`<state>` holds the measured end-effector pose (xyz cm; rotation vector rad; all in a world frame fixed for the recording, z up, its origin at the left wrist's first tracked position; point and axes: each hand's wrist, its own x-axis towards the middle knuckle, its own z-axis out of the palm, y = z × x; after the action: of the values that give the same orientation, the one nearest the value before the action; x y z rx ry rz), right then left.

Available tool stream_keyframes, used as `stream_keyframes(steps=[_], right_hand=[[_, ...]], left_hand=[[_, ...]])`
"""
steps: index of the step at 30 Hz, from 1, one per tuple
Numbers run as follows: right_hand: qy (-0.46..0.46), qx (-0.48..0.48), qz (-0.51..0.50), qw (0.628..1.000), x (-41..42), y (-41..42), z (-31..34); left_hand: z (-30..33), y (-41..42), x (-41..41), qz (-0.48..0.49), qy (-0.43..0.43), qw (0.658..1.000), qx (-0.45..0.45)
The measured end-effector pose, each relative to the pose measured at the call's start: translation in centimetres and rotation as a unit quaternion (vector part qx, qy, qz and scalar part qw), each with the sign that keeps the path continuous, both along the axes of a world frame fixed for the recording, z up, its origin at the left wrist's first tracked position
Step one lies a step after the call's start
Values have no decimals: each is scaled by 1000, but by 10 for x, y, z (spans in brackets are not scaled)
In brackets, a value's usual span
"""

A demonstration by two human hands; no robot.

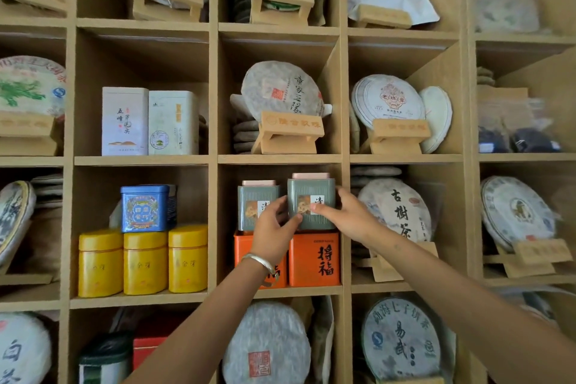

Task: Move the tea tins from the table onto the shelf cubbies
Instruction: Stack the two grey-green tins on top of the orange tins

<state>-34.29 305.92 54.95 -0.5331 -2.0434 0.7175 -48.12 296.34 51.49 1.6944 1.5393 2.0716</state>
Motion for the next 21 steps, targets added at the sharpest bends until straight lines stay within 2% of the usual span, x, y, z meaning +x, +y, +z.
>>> stream_keyframes(steps=[5,10,18,21], right_hand=[[-22,97,-64,993,-5,1,-6],[-29,187,-208,960,-9,5,-11],[31,182,-191,964,-3,1,-16],[22,187,-220,957,-2,-4,-17]], left_hand=[[-7,10,1,24,-5,999,28],[-13,12,-8,22,-6,999,23],[-10,20,3,65,29,997,29],[-15,26,6,102,28,994,36]])
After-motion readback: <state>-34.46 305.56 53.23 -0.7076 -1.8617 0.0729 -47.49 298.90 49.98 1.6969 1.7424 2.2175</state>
